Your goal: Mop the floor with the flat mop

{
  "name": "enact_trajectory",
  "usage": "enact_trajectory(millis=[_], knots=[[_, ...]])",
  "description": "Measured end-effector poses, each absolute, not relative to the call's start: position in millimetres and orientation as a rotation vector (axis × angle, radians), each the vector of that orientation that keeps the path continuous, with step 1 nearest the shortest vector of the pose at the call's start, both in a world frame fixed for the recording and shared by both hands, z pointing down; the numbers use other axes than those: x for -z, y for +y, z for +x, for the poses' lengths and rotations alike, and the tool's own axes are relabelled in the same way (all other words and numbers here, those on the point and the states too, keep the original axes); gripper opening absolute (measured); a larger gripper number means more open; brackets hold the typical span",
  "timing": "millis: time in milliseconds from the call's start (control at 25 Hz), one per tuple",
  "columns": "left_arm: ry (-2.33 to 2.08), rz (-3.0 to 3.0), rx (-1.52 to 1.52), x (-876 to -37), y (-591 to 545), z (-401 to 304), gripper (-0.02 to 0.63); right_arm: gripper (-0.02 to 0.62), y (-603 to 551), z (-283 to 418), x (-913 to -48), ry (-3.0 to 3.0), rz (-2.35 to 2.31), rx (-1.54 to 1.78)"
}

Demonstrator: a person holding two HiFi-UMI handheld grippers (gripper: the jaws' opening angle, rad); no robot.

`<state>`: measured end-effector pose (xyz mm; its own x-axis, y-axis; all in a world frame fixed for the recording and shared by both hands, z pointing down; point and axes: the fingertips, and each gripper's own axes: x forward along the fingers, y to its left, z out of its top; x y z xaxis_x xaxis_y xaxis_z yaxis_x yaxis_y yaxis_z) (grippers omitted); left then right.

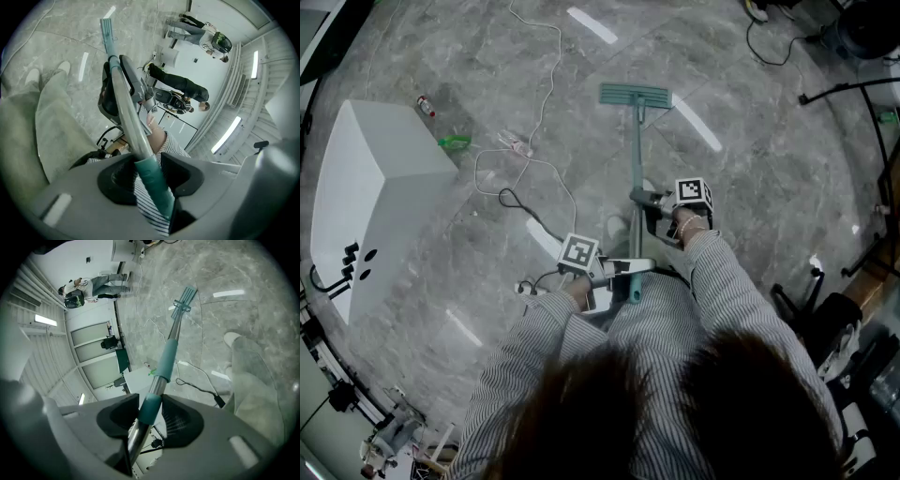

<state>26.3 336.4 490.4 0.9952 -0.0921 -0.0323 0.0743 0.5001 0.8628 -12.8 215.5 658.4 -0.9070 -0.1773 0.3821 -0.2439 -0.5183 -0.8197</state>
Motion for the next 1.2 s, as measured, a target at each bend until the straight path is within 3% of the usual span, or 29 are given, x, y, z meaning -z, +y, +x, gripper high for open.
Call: enact_trajectory(millis=[840, 1200], knots=[[0.027, 1.064, 0.117, -477, 334, 31, 0.156, 0.153, 216, -7, -657, -1.475, 0.641, -2.584], [0.025, 1.084, 0.145, -476, 260, 31, 0.17, 0.152, 145, -7, -653, -1.459, 0.732, -2.557]])
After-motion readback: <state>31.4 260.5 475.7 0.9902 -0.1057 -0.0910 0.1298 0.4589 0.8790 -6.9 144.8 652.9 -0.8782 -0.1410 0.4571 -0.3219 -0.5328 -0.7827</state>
